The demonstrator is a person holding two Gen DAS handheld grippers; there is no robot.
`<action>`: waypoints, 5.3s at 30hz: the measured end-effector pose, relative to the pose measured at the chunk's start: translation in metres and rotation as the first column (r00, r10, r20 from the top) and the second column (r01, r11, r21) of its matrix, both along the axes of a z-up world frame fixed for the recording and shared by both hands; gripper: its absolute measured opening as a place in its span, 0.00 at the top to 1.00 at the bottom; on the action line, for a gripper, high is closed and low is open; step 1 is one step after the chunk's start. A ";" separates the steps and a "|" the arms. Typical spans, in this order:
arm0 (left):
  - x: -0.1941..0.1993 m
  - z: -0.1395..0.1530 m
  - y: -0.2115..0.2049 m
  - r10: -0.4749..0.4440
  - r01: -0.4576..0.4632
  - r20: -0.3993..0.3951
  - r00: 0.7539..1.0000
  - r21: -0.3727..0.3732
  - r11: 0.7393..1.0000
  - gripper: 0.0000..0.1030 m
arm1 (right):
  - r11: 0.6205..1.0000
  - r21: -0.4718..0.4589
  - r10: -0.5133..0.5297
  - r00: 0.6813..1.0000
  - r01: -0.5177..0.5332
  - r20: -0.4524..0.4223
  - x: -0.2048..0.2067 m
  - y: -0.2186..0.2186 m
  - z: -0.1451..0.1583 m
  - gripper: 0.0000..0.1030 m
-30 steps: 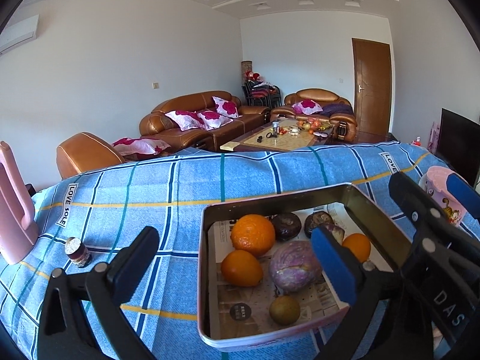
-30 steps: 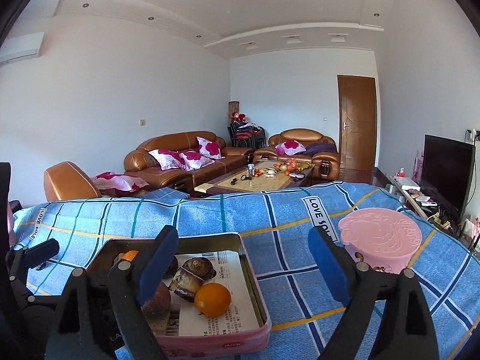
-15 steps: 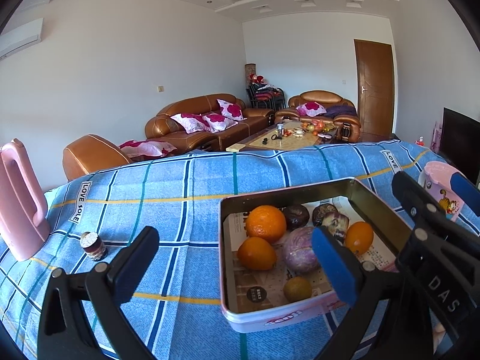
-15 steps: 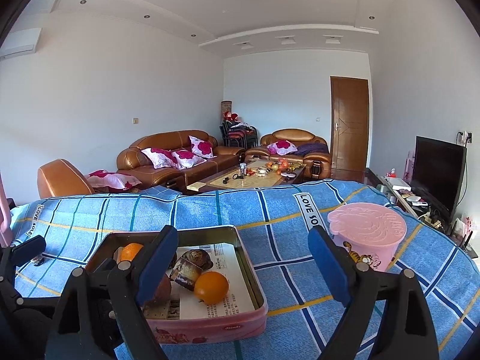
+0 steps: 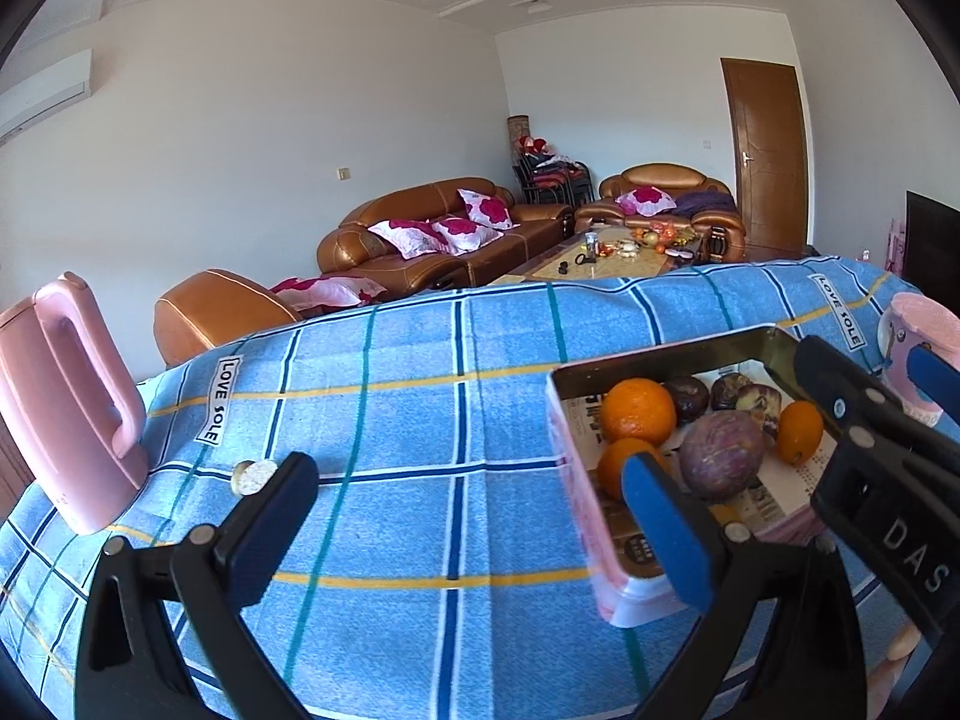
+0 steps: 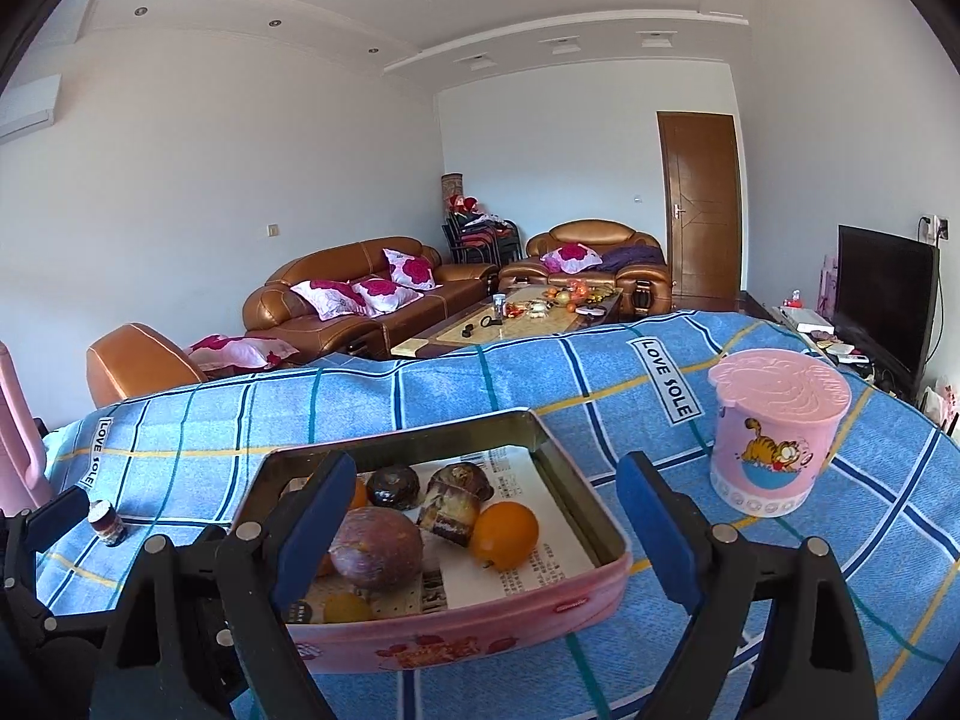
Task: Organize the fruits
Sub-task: 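Move both grippers away from the tin box toward the jar and small tan fruit, then grasp the small tan fruit with the left gripper while the right gripper grasps the white-lidded jar, then lift and carry the tan fruit and the jar toward the tin box with both grippers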
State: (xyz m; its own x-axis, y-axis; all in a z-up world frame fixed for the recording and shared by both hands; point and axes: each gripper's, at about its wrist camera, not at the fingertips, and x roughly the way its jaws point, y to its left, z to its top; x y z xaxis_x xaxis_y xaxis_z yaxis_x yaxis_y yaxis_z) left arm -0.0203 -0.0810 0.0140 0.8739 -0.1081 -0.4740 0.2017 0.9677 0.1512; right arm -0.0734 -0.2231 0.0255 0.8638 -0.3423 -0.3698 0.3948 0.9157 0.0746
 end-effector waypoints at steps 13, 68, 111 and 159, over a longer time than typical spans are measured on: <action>0.025 -0.001 0.070 0.095 -0.096 -0.017 0.995 -0.021 0.995 0.00 | 0.995 0.032 0.090 0.996 -0.090 -0.017 0.031 0.064 -0.003 0.13; 0.103 -0.026 0.237 0.451 -0.446 -0.167 0.877 0.071 0.892 0.00 | 0.844 0.277 0.535 0.761 -0.460 -0.368 0.164 0.215 -0.060 0.64; 0.136 -0.039 0.152 0.066 -0.096 -0.351 0.934 -0.068 0.993 0.72 | 0.938 0.032 0.344 0.915 -0.346 -0.208 0.121 0.178 -0.024 0.64; 0.044 -0.011 0.150 0.225 -0.229 -0.056 0.973 -0.084 0.970 0.72 | 0.943 -0.079 0.311 0.940 -0.324 -0.140 0.059 0.171 -0.013 0.64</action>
State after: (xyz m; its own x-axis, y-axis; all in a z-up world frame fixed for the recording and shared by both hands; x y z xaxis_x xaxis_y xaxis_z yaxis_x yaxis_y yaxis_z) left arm 0.0233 0.0691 0.0026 0.8579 0.0470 -0.5117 -0.0204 0.9981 0.0575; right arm -0.0144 -0.0520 0.0124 0.8829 -0.0980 -0.4592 0.0826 0.9951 -0.0537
